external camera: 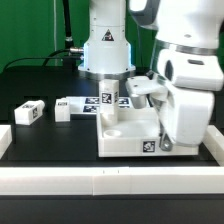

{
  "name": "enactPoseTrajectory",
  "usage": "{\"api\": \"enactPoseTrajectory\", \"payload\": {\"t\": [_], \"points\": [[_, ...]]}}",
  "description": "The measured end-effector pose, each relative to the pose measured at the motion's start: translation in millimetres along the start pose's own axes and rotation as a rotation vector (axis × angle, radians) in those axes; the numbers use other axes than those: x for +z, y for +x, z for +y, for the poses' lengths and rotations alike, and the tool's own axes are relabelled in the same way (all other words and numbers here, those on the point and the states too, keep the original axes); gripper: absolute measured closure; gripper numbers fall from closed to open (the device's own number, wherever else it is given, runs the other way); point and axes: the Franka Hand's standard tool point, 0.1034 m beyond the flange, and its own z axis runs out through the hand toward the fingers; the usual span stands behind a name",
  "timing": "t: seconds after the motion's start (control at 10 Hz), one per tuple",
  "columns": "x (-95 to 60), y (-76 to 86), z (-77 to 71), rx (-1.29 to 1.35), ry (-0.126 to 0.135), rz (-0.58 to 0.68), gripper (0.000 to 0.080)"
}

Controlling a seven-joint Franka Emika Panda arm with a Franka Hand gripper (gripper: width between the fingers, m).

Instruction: Assemble square table

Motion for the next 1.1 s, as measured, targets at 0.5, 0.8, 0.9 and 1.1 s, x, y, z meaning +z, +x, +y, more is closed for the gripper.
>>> {"api": "enactPoseTrajectory", "payload": {"t": [0.5, 0.8, 0.9, 1.1], "points": [[-6.3, 17.5, 38.1, 0.011, -0.024, 0.004, 0.0742], [-9.2, 16.8, 49.7, 0.017, -0.033, 0.003, 0.0741], [-13.0, 16.4, 50.3, 0.026, -0.030, 0.001, 0.0741], [-33.7, 12.2, 54.6, 0.036, -0.038, -0.003, 0.0489]]}}
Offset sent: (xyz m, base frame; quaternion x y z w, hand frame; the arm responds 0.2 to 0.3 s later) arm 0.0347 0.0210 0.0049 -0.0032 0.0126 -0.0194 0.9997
